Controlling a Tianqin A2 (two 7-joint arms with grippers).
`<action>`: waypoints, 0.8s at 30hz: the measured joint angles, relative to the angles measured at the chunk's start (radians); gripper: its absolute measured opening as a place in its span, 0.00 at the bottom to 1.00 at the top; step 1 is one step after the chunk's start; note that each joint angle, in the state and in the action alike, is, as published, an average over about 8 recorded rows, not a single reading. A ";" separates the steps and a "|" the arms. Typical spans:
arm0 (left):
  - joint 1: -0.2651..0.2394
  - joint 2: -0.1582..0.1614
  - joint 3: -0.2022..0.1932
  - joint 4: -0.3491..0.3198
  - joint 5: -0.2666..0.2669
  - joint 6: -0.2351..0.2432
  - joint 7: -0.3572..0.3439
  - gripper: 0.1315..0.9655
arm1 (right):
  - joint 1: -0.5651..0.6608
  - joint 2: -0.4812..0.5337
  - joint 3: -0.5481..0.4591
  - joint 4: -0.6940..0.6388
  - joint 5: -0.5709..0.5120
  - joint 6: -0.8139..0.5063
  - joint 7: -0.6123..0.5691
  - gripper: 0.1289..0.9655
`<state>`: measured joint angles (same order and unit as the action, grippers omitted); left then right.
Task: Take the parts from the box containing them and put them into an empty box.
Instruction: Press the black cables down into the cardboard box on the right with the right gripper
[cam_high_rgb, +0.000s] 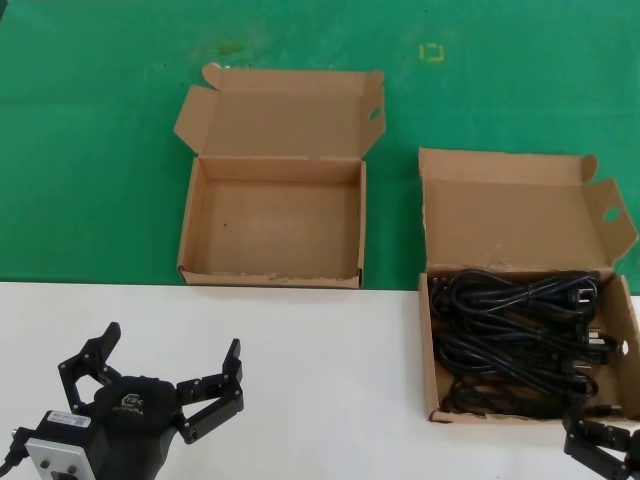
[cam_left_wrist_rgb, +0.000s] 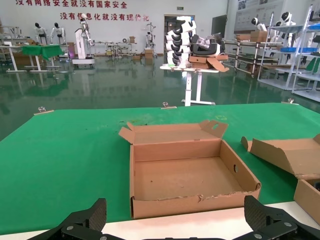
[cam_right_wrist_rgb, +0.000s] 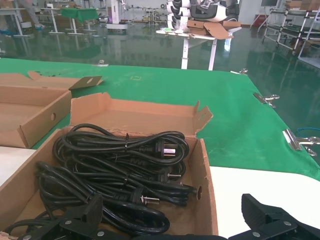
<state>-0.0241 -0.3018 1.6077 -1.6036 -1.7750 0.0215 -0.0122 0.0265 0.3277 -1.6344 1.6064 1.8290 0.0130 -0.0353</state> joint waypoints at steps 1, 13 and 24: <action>0.000 0.000 0.000 0.000 0.000 0.000 0.000 1.00 | 0.000 0.000 0.000 0.000 0.000 0.000 0.000 1.00; 0.000 0.000 0.000 0.000 0.000 0.000 0.000 1.00 | 0.000 0.000 0.000 0.000 0.000 0.000 0.000 1.00; 0.000 0.000 0.000 0.000 0.000 0.000 0.000 1.00 | 0.000 0.000 0.000 0.000 0.000 0.000 0.000 1.00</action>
<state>-0.0241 -0.3018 1.6077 -1.6036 -1.7750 0.0215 -0.0122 0.0265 0.3277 -1.6344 1.6064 1.8290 0.0130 -0.0353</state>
